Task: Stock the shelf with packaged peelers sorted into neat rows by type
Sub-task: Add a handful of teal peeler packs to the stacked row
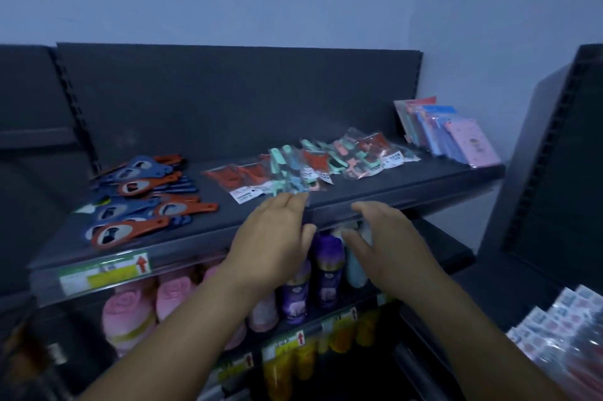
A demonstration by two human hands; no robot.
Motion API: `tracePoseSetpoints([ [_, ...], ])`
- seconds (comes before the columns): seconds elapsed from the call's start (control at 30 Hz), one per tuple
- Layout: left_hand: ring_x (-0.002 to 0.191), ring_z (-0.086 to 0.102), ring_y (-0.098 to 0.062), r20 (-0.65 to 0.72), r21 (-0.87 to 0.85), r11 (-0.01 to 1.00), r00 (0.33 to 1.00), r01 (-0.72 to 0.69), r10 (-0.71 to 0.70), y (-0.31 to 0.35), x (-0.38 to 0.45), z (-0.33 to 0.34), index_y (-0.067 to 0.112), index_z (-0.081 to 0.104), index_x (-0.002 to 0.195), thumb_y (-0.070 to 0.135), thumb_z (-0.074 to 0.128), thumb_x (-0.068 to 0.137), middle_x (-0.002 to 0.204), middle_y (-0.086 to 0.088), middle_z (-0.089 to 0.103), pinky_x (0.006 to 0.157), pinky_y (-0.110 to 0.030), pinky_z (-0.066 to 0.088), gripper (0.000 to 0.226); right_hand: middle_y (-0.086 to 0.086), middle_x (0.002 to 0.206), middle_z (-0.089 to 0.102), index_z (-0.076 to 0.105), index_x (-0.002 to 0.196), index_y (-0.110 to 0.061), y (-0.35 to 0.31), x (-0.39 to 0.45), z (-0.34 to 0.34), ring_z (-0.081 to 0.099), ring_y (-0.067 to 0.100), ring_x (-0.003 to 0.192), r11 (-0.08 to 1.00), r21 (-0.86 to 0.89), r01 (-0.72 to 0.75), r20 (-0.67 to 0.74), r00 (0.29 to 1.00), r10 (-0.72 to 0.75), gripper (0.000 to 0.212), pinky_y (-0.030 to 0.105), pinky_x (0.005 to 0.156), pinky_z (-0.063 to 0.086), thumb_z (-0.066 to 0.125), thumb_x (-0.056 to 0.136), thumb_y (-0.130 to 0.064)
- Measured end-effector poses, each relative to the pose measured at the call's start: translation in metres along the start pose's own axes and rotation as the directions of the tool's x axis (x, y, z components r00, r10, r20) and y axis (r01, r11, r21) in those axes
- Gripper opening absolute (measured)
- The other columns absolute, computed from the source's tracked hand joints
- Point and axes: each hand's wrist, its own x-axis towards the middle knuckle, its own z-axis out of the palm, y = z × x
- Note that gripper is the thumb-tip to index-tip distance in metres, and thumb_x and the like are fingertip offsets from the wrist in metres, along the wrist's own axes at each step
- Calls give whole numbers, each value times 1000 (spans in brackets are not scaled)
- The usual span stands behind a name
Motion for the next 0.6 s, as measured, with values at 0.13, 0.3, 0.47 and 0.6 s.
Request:
tracePoseSetpoints([
  [0.13,127,41,-24,-13,43,994,995,97,-97,-25,26,-1,17,32,142,37,43,96,138,-4,44,100,-32,35,51,-1,148,36,33,144,-19,-7,40,9,30,18,136,998,30,60,38,997,-61,54,31,112,26,45,96,-39],
  [0.3,124,43,-30,61,91,964,965,249,-255,-56,66,5,16,34,141,40,43,96,136,-11,45,99,-37,37,52,3,140,45,39,139,-17,-9,94,20,38,21,128,992,60,109,47,993,-112,50,28,105,28,48,94,-34],
  [0.47,130,37,-39,198,165,889,868,428,-455,-79,104,19,16,30,143,48,39,95,148,-18,31,106,-46,34,58,7,137,47,41,135,-15,-6,145,29,41,26,125,996,41,81,183,979,-87,49,34,101,35,46,93,-39],
  [0.6,140,19,-45,339,195,803,729,564,-594,-98,128,34,20,23,147,57,31,94,159,-13,8,111,-54,23,66,10,139,44,38,136,-15,-1,177,37,43,29,125,998,5,66,262,963,-65,54,35,102,36,44,92,-47],
])
